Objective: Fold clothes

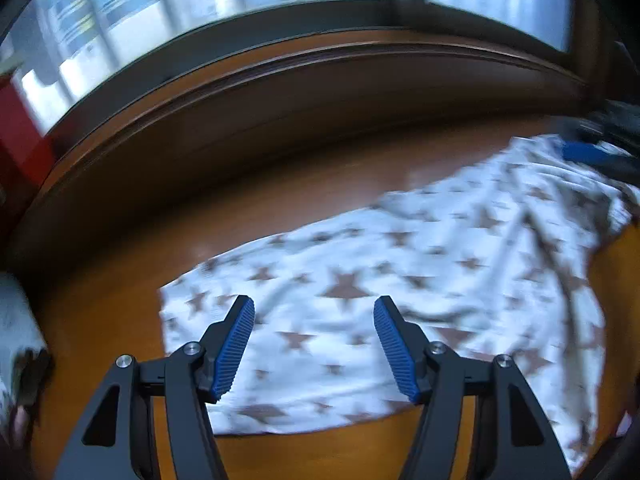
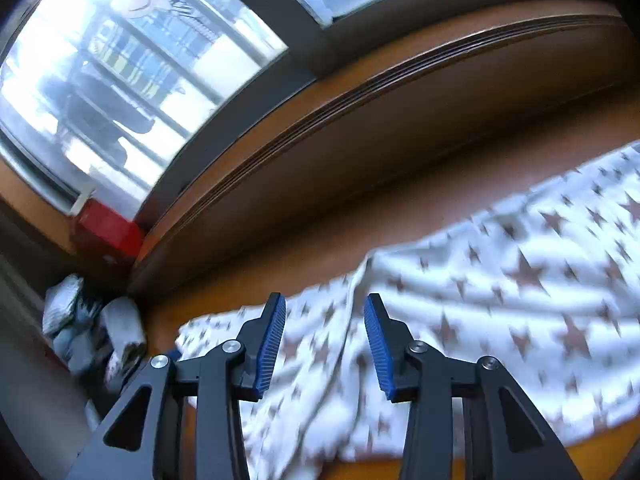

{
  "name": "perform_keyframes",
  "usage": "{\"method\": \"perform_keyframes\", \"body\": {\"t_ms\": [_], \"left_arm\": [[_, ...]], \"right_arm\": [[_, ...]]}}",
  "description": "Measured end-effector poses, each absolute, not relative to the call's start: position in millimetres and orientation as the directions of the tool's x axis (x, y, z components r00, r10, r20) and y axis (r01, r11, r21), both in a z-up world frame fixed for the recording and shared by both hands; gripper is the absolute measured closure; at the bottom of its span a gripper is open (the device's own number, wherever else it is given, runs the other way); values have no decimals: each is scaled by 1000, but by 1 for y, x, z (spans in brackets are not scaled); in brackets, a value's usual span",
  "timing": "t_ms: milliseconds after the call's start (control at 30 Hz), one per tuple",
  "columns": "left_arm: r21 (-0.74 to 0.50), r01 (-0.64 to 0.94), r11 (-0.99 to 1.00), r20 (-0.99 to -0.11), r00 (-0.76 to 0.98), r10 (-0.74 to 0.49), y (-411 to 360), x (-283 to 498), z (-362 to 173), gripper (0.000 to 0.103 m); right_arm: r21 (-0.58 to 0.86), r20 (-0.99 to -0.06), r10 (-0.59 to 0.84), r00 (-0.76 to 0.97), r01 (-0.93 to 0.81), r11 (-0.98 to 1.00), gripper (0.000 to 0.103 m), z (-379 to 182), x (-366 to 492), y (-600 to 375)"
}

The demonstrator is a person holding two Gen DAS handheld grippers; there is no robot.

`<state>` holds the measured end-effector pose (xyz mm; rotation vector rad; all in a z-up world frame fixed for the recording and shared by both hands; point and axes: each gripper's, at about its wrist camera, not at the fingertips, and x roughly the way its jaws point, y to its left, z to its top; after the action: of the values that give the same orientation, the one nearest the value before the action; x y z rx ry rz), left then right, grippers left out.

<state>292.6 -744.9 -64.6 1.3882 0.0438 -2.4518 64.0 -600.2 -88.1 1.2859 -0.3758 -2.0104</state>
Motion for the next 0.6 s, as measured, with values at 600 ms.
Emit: {"method": "perform_keyframes", "body": {"t_ms": [600], "left_arm": [[42, 521, -853, -850, -430, -304, -782, 298, -60, 33]], "right_arm": [[518, -794, -607, 40, 567, -641, 62, -113, 192, -622]]}}
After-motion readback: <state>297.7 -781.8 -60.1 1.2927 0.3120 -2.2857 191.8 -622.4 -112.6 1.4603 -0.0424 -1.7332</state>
